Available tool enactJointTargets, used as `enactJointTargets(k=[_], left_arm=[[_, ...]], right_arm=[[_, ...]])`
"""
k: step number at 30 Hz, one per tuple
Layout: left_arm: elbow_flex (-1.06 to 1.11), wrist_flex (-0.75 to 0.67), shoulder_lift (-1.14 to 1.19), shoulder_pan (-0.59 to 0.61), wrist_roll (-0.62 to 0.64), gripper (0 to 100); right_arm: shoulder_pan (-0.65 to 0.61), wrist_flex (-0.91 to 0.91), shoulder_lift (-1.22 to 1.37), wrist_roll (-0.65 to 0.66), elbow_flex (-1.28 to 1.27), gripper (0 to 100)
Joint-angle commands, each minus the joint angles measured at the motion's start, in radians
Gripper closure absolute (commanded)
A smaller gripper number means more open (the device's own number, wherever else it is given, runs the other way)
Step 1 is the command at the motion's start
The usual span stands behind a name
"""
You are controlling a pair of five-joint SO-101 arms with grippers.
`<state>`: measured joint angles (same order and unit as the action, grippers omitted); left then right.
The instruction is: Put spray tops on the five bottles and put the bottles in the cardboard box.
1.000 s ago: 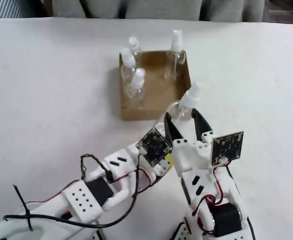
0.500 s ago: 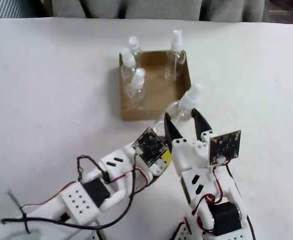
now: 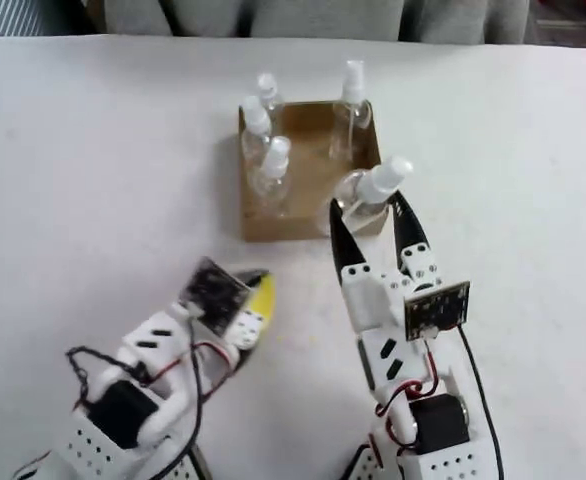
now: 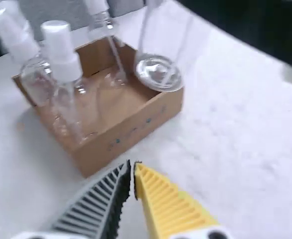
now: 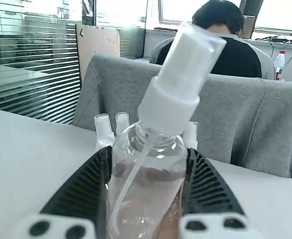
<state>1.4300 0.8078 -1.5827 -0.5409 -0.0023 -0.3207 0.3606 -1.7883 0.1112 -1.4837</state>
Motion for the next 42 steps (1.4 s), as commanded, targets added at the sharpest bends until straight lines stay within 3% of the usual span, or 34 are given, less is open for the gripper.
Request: enactJointTargets(k=[1,8,13,16,27,42], left_arm=[[0.057,-0.003,-0.104,0.173,-0.008,98],[0.19,-0.003,-0.189,0.311,-0.015,98],[0.261,0.005,-0.245,0.366,-0.144,98],[0.262,0.006,-0.242,0.394,-0.144,98],[0.262,0.006,-0.24,0.395,-0.149,98],[0.262,0.006,-0.24,0.397,-0.149,98]], right_arm=[[0.012,-0.088,0.081,0.017,0.014,98.2],[0.076,-0.239,0.407,0.009,0.143,98.2],[0.108,-0.403,0.677,0.012,0.21,98.1],[0.127,-0.529,0.835,0.015,0.23,98.1],[0.168,-0.707,1.29,0.017,0.374,98.1],[0.165,-0.866,1.549,0.072,0.419,98.1]])
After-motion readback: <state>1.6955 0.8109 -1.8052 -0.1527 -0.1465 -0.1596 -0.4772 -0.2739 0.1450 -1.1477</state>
